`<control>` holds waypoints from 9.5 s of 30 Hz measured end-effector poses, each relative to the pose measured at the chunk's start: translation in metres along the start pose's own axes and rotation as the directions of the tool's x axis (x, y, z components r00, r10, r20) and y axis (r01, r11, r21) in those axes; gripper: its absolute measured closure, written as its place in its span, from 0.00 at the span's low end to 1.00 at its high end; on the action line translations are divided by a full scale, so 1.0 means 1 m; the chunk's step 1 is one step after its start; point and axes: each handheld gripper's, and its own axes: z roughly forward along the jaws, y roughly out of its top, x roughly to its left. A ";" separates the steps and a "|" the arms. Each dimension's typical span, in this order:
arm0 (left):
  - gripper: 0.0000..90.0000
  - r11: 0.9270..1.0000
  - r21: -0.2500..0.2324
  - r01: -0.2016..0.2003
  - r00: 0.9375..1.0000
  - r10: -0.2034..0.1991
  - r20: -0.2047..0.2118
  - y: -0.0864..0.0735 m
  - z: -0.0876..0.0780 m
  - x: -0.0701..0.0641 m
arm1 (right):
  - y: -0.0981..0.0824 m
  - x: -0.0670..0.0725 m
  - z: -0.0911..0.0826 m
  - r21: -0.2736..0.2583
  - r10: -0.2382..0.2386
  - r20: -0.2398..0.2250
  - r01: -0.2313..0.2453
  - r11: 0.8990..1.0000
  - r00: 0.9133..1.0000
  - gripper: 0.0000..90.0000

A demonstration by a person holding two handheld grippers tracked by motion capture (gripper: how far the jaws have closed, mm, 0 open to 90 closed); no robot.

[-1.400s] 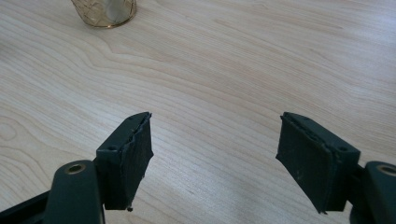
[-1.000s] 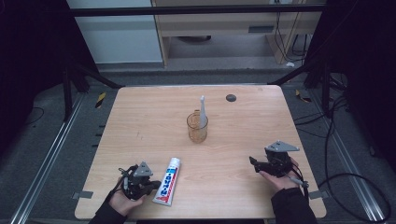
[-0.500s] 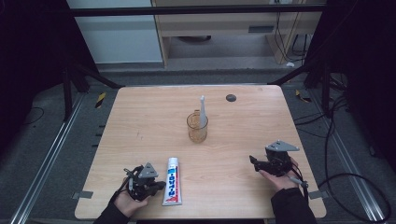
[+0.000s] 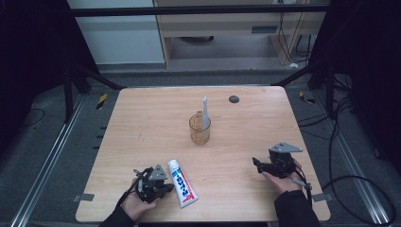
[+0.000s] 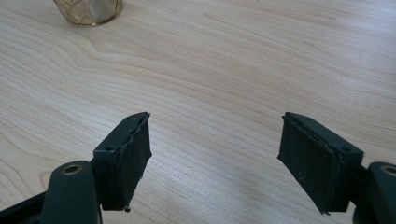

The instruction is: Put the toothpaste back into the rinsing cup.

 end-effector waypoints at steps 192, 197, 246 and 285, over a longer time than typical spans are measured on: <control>0.56 0.963 0.266 0.053 0.998 -0.055 0.000 0.102 0.059 0.026 | -0.002 -0.006 0.009 0.048 0.018 0.007 -0.019 0.999 1.000 0.28; 0.66 0.965 0.257 0.060 0.998 -0.061 -0.004 0.103 0.055 0.026 | -0.002 -0.006 0.009 0.048 0.016 0.007 -0.016 0.999 1.000 0.28; 0.76 0.874 -0.456 0.170 0.923 -0.303 -0.237 0.125 -0.060 0.074 | -0.003 -0.006 0.007 0.030 0.020 0.023 -0.021 0.999 1.000 0.27; 0.76 0.711 -0.688 0.145 0.912 -0.366 -0.186 0.193 -0.007 0.089 | -0.004 -0.006 0.010 0.003 -0.010 0.028 0.010 1.000 1.000 0.25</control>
